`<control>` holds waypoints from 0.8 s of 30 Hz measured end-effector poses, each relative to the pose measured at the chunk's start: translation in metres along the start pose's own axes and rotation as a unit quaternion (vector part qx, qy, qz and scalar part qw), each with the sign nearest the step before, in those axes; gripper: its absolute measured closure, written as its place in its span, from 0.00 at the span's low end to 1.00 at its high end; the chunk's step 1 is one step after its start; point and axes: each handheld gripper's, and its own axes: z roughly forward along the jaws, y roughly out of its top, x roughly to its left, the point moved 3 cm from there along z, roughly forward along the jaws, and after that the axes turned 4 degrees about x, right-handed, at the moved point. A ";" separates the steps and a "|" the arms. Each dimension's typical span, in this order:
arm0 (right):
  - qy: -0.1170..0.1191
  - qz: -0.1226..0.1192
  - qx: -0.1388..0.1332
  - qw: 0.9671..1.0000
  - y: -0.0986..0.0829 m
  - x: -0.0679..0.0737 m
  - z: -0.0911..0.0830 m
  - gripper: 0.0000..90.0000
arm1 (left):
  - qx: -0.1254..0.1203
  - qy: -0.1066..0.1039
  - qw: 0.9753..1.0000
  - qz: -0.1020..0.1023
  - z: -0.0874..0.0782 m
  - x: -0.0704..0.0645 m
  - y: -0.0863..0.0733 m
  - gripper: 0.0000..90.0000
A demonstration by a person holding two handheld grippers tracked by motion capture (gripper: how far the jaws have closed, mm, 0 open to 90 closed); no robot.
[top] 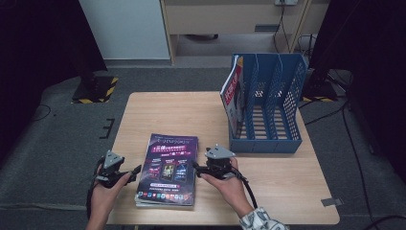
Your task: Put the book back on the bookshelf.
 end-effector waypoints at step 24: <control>0.040 -0.009 0.034 0.999 -0.006 0.018 0.021 0.30 | -0.010 -0.064 0.998 0.023 0.006 -0.022 0.008 0.66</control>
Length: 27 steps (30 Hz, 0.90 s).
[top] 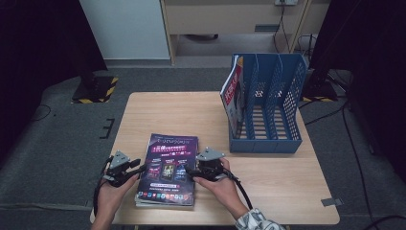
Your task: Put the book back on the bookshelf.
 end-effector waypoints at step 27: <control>0.025 0.043 0.035 0.998 -0.016 -0.007 0.010 0.22 | 0.024 -0.025 0.999 0.034 0.014 -0.011 0.003 0.67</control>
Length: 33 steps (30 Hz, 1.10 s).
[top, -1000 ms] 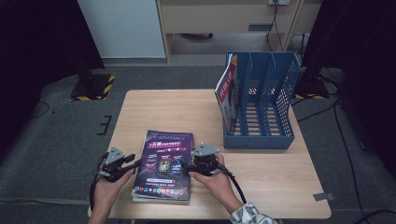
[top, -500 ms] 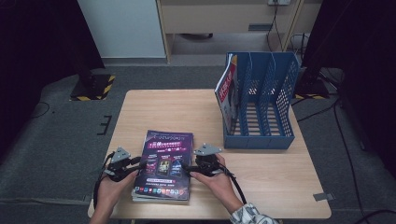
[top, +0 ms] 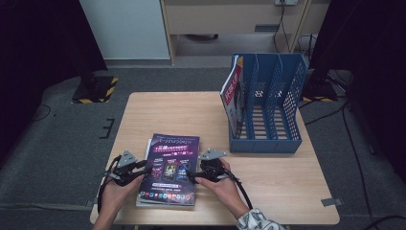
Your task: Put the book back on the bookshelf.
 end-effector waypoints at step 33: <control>0.068 0.068 -0.008 0.995 0.000 -0.019 0.007 0.27 | -0.005 -0.018 1.000 0.003 0.006 -0.006 0.000 0.60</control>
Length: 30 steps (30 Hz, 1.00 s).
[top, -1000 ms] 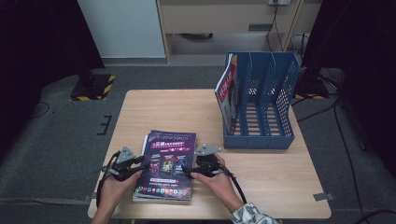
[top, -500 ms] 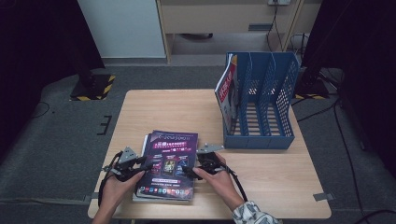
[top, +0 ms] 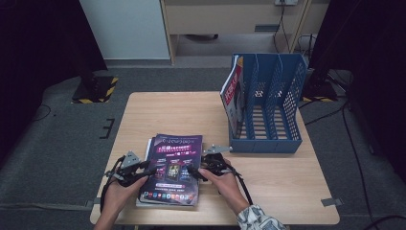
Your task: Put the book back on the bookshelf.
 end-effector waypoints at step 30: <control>0.000 0.005 0.009 1.000 0.067 0.019 0.016 0.32 | -0.013 -0.012 1.000 -0.017 0.000 0.004 -0.004 0.59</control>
